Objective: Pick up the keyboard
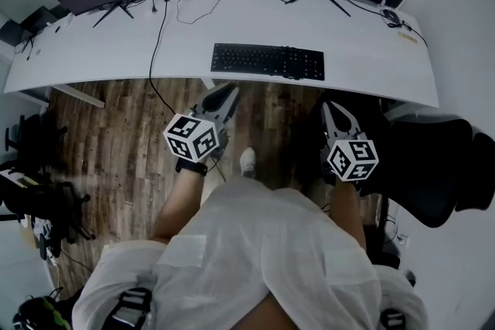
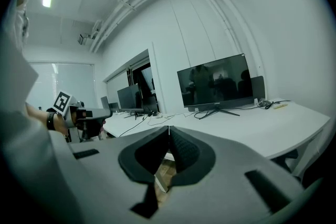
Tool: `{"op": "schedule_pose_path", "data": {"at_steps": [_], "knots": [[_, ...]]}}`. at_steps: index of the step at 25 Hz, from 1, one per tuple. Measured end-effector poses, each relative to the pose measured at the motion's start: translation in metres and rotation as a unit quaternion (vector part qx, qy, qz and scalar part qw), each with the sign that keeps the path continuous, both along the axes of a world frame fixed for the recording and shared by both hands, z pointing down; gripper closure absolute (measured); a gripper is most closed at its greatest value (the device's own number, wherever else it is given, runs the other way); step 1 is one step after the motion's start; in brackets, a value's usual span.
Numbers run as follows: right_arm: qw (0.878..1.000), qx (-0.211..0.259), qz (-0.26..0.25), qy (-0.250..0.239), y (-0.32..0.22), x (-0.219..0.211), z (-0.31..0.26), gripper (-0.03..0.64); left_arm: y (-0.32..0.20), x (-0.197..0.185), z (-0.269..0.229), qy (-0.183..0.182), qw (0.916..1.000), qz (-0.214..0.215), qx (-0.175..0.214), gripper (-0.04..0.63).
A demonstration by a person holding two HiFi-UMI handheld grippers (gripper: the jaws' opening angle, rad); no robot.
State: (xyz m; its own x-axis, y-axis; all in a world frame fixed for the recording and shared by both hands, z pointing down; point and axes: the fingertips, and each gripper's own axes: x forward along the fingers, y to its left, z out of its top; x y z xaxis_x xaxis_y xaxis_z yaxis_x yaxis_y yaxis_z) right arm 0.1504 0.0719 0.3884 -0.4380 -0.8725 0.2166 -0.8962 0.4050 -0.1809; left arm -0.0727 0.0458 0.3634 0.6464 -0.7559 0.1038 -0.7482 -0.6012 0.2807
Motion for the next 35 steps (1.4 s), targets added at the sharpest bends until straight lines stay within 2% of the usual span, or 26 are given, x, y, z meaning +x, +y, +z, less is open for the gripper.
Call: {"op": "schedule_pose_path", "data": {"at_steps": [14, 22, 35], "knots": [[0.999, -0.033, -0.022, 0.006, -0.093, -0.040, 0.022, 0.611, -0.087, -0.040, 0.031, 0.005, 0.9991, -0.011, -0.040, 0.551], [0.999, -0.041, -0.018, 0.007, -0.141, -0.056, 0.028, 0.611, -0.138, -0.059, 0.040, 0.000, 0.9988, -0.011, -0.048, 0.551], [0.998, -0.062, 0.003, 0.016, -0.177, -0.061, 0.043, 0.611, -0.191, -0.067, 0.050, 0.005, 0.9984, 0.007, -0.055, 0.551]]}}
